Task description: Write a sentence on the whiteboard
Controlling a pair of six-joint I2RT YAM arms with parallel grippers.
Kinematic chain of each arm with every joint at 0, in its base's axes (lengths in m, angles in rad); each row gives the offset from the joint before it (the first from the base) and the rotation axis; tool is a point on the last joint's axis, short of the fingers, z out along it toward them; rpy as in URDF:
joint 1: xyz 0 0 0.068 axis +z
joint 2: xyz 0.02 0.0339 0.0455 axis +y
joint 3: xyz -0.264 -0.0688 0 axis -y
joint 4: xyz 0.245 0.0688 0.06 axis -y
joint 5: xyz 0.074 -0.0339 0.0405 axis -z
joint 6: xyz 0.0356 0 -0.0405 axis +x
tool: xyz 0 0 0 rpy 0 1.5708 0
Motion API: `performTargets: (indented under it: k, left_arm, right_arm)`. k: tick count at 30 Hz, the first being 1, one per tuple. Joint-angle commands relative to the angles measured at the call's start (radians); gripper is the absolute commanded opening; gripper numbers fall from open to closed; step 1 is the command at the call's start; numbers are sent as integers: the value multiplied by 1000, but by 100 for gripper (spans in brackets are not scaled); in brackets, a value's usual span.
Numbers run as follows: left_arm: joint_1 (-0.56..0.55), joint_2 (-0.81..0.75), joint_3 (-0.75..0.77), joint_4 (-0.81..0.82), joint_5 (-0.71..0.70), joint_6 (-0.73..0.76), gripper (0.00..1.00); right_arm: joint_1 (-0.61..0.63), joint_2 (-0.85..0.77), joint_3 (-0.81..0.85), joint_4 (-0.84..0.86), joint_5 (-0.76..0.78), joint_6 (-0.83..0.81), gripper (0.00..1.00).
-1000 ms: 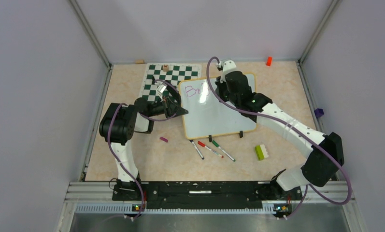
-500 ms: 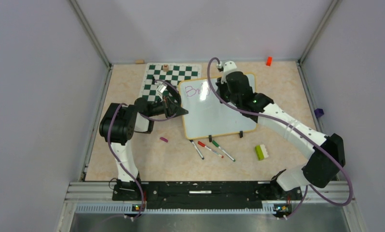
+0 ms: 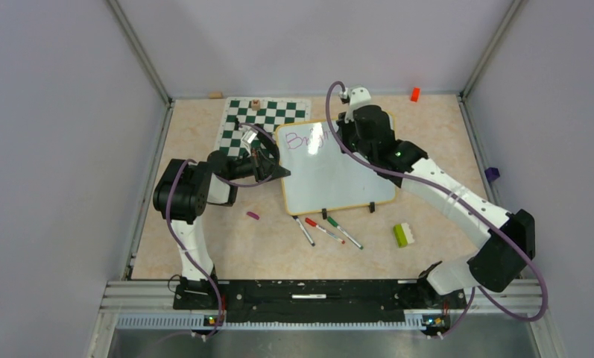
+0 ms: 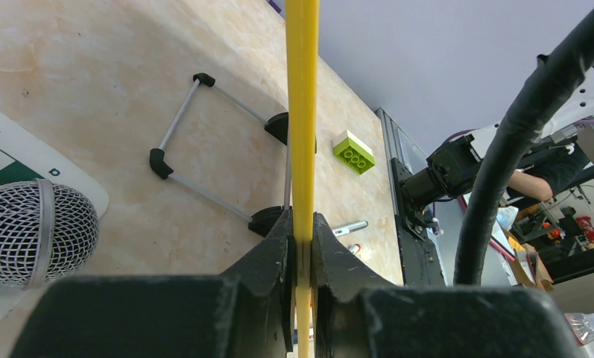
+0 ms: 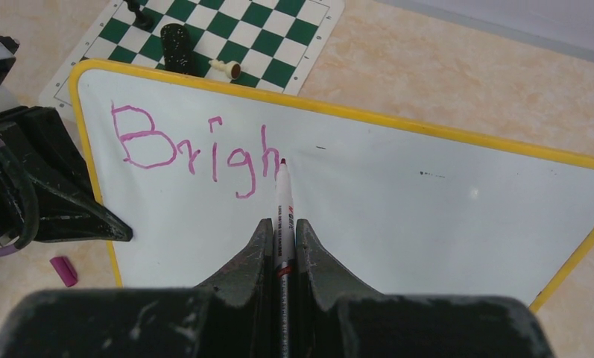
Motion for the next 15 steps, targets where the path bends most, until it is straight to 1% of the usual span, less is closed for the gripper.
performTargets:
  k: [1,7,15]
  left_arm:
    - [-6,-48,-5,84,29,16,0]
    - [-6,-51,-4,83,30,17,0]
    - [-6,-47,-5,83,29,17,0]
  right_arm:
    - [-12,6,54,37,24,3,0]
    - [-12,26,45,36,45,-3,0]
    - [-12,31,44,14,126,-22,0]
